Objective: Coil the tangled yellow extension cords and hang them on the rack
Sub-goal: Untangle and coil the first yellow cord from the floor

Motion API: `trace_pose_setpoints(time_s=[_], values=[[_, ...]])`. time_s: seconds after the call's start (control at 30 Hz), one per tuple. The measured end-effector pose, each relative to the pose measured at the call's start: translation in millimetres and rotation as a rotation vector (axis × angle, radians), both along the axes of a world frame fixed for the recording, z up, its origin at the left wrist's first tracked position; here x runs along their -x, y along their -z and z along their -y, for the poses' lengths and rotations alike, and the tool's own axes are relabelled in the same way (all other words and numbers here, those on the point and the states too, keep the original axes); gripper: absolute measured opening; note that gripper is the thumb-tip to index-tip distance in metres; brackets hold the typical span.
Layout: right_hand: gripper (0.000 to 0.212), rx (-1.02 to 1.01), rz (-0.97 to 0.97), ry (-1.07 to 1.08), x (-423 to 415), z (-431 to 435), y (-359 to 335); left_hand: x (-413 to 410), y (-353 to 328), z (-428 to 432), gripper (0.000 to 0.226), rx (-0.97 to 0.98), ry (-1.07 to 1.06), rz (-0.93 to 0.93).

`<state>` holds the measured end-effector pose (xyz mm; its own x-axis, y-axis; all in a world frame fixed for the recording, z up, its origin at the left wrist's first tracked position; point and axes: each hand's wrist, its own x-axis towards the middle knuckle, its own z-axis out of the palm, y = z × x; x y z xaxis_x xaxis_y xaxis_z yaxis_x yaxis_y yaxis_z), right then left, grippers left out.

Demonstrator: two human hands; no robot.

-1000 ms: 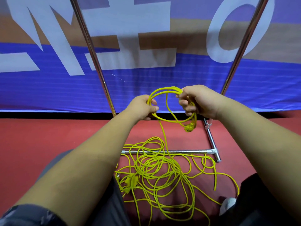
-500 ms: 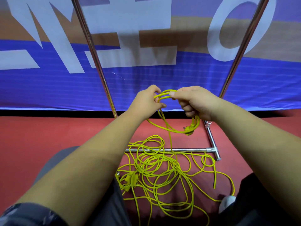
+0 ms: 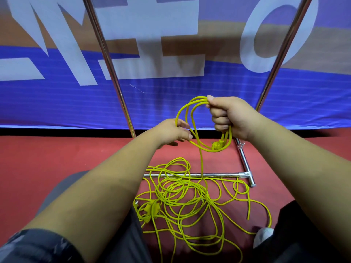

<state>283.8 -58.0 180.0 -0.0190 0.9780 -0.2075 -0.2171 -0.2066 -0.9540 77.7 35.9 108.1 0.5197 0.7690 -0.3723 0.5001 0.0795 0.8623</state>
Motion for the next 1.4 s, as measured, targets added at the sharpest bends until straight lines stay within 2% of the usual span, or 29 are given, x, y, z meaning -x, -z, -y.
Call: trace_pose_setpoints(time_s=[0.2,0.37,0.47,0.57,0.7,0.8,0.97,1.17,1.3,1.4], values=[[0.032,-0.036,-0.072,-0.014,-2,1,-3,-2,1,5,0.021,-0.048,0.087,0.011],[0.031,-0.041,-0.118,0.005,-4,0,-3,-8,-2,5,0.032,0.026,0.087,0.118],[0.032,-0.042,-0.128,0.009,-3,0,-5,-12,-1,6,0.024,-0.020,0.079,0.104],[0.030,-0.042,-0.063,0.009,-3,-1,-5,-13,-4,2,0.018,-0.101,-0.031,0.120],[0.028,-0.028,0.079,0.008,-2,-2,-2,-13,-13,-8,0.018,-0.193,-0.311,0.206],[0.031,-0.009,0.173,-0.008,0,-2,0,-9,-19,-14,0.019,-0.321,-0.387,0.235],[0.035,-0.030,0.258,-0.056,5,0,1,-4,-19,-17,0.024,-0.572,-0.286,0.096],[0.034,-0.048,0.300,0.051,4,-1,2,-6,-22,-16,0.030,-0.808,-0.124,-0.096],[0.031,-0.068,0.323,0.083,4,1,0,-9,-19,-14,0.025,-0.790,-0.087,-0.071],[0.030,-0.086,0.273,0.096,4,3,-3,-11,-13,-16,0.019,-0.616,-0.072,0.008]])
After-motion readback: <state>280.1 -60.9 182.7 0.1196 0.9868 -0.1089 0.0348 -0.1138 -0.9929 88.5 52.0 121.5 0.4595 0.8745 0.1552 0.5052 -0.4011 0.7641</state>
